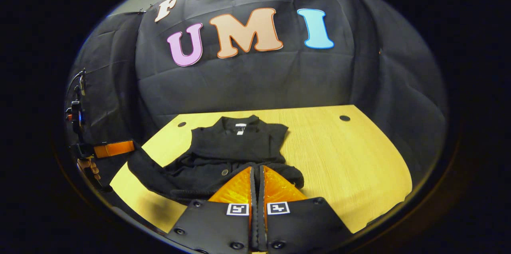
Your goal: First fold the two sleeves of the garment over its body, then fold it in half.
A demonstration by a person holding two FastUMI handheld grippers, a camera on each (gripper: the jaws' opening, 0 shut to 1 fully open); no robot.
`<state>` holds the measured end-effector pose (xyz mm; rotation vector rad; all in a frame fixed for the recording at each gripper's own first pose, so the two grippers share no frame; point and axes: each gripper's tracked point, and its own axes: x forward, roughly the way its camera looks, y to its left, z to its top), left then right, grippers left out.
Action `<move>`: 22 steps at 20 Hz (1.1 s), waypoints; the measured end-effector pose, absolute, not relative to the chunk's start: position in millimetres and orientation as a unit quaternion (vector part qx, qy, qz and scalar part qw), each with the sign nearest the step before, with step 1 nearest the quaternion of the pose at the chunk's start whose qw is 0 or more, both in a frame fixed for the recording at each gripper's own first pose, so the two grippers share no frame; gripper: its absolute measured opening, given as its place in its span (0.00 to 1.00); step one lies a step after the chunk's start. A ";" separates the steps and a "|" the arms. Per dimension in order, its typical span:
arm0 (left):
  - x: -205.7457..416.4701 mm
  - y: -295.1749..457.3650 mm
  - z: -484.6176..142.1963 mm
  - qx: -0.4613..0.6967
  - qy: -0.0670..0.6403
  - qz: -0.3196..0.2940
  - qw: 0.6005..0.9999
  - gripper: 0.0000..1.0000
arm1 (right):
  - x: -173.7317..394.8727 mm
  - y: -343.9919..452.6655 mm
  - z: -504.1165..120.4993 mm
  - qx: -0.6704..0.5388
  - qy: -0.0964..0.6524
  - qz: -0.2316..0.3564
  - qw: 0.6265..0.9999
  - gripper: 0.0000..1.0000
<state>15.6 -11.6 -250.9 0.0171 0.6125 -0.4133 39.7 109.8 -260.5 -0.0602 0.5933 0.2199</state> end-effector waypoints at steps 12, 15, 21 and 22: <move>130.0 -57.2 -243.6 -0.004 0.267 -0.153 0.951 0.00 | 187.4 108.8 -236.5 0.017 0.276 0.142 0.950 0.03; 158.6 -66.3 -251.5 -0.007 0.271 -0.137 0.953 0.00 | 224.0 113.1 -238.2 0.031 0.280 0.148 0.948 0.02; 216.0 -81.4 -281.6 -0.008 0.275 -0.109 0.955 0.00 | 299.5 117.9 -263.1 0.031 0.285 0.144 0.947 0.02; 222.4 -82.7 -291.5 -0.008 0.281 -0.104 0.954 0.00 | 305.7 117.7 -274.7 0.033 0.296 0.143 0.944 0.02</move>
